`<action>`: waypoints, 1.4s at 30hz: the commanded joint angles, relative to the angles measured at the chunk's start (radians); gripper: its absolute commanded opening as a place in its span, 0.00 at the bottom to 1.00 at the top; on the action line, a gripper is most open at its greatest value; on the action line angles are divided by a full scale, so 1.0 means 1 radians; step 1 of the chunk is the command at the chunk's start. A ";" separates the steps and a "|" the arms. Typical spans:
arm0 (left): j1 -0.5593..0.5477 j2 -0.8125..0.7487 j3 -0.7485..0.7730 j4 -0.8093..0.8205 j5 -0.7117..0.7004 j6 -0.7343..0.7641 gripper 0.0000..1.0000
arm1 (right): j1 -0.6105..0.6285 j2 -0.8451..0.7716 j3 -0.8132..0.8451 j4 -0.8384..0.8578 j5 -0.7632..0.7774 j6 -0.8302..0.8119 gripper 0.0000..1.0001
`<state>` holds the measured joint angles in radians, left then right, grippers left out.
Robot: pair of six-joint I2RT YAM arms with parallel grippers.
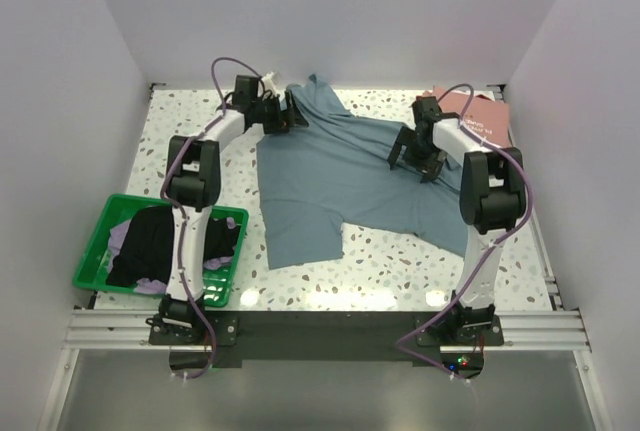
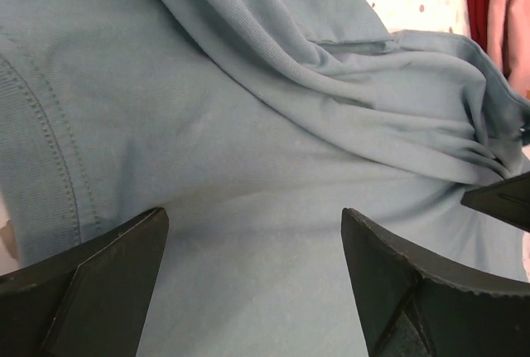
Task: Fold and stack the t-shirts
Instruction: Fold the tshirt
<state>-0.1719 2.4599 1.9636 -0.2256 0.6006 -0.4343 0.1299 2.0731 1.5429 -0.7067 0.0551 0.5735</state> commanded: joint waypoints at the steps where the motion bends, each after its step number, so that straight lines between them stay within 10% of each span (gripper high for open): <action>1: 0.006 -0.051 -0.009 0.011 -0.139 0.025 0.91 | -0.006 0.001 0.048 0.023 -0.037 -0.072 0.97; 15: -0.216 -0.725 -0.696 0.004 -0.536 0.118 0.88 | -0.006 -0.323 -0.179 -0.034 -0.057 -0.090 0.97; 25: -0.414 -1.097 -1.156 -0.115 -0.751 -0.095 0.62 | -0.004 -0.602 -0.498 0.015 -0.064 -0.075 0.97; 42: -0.592 -1.211 -1.313 -0.317 -0.838 -0.399 0.41 | -0.006 -0.777 -0.635 -0.007 -0.087 -0.086 0.97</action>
<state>-0.7376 1.2762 0.6559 -0.4660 -0.1799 -0.7395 0.1295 1.3373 0.9218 -0.7113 -0.0189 0.4969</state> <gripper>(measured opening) 0.419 0.972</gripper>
